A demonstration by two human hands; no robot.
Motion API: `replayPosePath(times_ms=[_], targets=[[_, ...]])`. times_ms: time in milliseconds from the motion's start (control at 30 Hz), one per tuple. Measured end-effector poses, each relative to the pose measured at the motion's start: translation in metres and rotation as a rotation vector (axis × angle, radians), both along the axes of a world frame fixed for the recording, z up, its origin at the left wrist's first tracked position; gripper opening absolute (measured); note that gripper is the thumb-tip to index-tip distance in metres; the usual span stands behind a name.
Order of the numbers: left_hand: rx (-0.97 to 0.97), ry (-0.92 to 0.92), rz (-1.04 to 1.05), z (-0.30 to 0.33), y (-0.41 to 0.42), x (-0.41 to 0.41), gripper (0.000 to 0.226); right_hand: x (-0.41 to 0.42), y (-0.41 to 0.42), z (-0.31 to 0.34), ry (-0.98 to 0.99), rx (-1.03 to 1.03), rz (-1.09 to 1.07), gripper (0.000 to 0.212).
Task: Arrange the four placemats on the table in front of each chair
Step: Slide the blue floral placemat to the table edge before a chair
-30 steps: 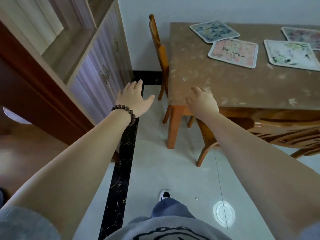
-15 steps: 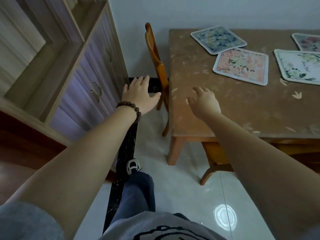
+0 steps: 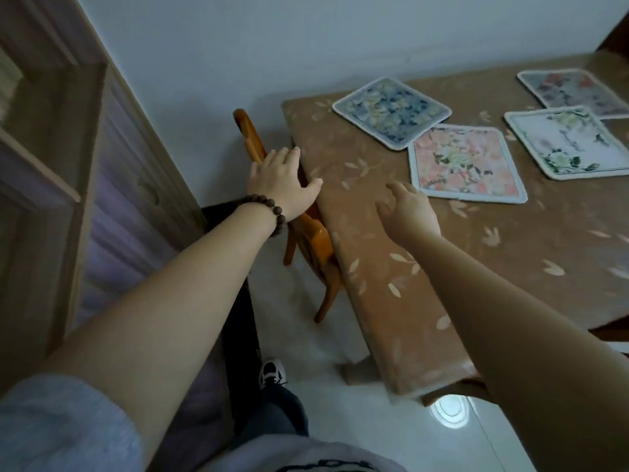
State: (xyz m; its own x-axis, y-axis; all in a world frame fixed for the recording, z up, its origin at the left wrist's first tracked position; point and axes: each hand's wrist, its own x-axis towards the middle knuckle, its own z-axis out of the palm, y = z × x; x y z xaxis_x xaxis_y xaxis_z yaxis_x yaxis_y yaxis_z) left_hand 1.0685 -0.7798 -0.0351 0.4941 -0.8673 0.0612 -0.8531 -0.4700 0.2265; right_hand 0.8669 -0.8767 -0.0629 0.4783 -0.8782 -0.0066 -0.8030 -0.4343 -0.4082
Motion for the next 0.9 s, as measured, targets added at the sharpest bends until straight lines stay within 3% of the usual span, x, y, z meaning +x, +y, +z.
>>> replayPosePath(times_ms=[467, 900], targets=[[0.112, 0.028, -0.351, -0.022, -0.143, 0.053, 0.077, 0.035, -0.075, -0.003, 0.001, 0.016, -0.316, 0.046], [0.131, -0.008, -0.429, -0.035, -0.234, 0.052, 0.080, 0.036, -0.151, -0.014, 0.033, 0.057, -0.354, 0.047]])
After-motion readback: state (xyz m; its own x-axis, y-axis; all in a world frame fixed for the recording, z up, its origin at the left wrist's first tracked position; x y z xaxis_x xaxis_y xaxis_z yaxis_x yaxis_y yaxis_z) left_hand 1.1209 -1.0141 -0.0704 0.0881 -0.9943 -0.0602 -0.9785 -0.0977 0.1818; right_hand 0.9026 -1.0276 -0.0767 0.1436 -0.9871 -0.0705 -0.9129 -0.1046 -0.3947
